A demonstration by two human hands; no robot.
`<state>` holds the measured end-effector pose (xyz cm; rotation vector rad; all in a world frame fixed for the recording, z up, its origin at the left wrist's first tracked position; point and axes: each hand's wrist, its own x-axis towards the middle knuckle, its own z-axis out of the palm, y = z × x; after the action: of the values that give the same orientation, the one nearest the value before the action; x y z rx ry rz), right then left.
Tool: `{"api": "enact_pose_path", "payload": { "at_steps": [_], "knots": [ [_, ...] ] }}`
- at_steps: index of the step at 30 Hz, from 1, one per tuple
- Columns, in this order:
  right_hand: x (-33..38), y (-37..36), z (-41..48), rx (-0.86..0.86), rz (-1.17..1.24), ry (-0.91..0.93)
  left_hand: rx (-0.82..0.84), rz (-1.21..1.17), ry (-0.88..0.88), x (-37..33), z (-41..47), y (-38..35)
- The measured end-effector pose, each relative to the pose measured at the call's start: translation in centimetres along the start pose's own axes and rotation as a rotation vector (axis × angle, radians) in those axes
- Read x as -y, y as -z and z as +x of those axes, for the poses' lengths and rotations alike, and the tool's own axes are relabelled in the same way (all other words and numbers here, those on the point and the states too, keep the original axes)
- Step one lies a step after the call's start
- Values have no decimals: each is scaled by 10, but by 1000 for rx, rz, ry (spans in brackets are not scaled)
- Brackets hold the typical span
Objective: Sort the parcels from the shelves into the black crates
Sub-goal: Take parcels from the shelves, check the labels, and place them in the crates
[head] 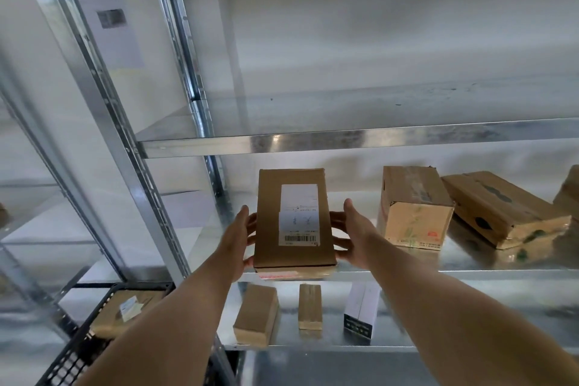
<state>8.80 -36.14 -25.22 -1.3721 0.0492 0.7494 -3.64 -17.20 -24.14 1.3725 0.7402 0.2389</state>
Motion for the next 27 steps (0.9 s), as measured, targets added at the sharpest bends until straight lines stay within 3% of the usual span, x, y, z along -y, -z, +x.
{"api": "enact_pose_path", "payload": {
  "at_steps": [11,20,27],
  "knots": [
    [-42,-87,-24,-20,-94,16,-22,-39,22,19,-38,94],
    [-114,-203,-68,23,-124,-49,-43,-69,101,46,-79,229],
    [-168,-311,-75,89,-191,-23,-133,-68,57,64,-106,343]
  ]
}}
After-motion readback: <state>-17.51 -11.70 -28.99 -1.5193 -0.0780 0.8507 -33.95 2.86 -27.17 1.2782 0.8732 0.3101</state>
